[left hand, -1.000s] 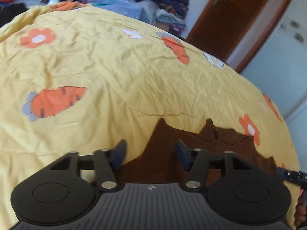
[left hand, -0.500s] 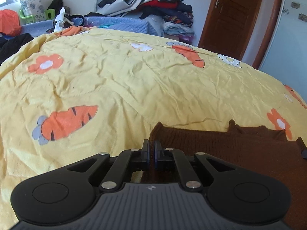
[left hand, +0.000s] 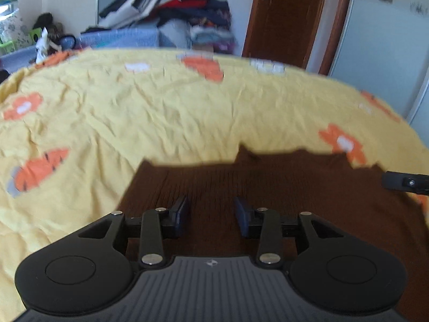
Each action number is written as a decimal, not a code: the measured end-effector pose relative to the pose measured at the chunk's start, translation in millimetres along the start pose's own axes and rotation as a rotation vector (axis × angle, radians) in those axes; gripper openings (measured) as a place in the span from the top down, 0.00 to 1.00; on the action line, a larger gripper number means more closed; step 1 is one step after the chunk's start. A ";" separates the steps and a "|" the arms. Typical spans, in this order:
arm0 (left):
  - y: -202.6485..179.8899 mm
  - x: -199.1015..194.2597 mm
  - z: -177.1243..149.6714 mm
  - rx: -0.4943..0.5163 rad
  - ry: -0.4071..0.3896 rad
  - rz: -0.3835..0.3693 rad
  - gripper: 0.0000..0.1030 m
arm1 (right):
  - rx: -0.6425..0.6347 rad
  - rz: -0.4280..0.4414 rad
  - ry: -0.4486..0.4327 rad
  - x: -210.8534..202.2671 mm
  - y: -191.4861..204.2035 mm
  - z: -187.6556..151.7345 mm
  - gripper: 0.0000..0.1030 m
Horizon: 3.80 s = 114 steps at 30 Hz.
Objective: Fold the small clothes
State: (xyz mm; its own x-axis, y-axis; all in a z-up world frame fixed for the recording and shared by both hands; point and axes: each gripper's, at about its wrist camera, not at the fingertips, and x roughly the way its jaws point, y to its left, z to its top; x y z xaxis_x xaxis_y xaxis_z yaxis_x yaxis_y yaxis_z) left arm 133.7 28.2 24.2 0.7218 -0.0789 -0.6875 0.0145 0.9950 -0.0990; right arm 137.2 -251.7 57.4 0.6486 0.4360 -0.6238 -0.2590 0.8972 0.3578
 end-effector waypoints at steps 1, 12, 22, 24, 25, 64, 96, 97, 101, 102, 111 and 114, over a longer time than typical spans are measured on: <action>-1.2 -0.1 -6.5 0.034 -0.047 0.013 0.59 | 0.001 -0.037 0.042 13.4 -1.5 -5.3 0.29; -6.0 0.7 -16.1 0.087 -0.101 0.036 0.53 | 0.011 -0.112 -0.037 1.3 -9.4 -23.6 0.30; -4.6 1.0 -16.3 0.079 -0.102 0.011 0.49 | -0.173 -0.144 0.020 21.3 6.2 -36.7 0.03; -4.2 1.3 -16.0 0.078 -0.103 0.008 0.48 | -0.146 -0.121 0.012 21.4 -0.3 -33.8 0.02; -4.4 1.4 -15.9 0.079 -0.104 0.010 0.48 | -0.156 -0.126 0.015 23.1 1.0 -33.9 0.02; 97.1 -111.8 -140.6 -0.856 0.041 -0.250 0.90 | 0.689 0.136 -0.002 -84.5 -60.6 -133.6 0.82; 74.5 -175.3 -38.7 -0.134 -0.132 -0.146 0.34 | 0.155 -0.040 -0.018 -114.9 -33.2 -52.8 0.21; 72.0 -155.7 -32.0 -0.127 -0.105 -0.139 0.34 | 0.121 -0.050 -0.007 -102.5 -30.2 -46.5 0.21; 68.7 -70.9 -22.1 -0.193 0.076 -0.133 0.38 | 0.107 -0.073 0.078 -49.9 -33.0 -30.5 0.32; 64.6 -57.6 -23.0 -0.182 0.099 -0.118 0.51 | 0.113 -0.061 0.104 -40.3 -31.6 -31.9 0.41; 55.0 -79.8 -20.0 -0.069 -0.079 -0.029 0.94 | 0.091 0.055 -0.028 -72.0 -30.4 -22.7 0.91; 57.7 -47.6 -22.4 -0.080 -0.011 0.025 0.94 | 0.147 0.004 -0.024 -64.4 -52.0 -20.3 0.91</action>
State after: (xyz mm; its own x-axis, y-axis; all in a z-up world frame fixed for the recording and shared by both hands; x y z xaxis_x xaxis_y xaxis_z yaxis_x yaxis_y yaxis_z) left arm 84.6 88.0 35.0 0.7291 -0.0533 -0.6824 -0.0581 0.9885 -0.1393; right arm 94.4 -324.9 64.9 0.6652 0.4363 -0.6059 -0.1556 0.8747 0.4591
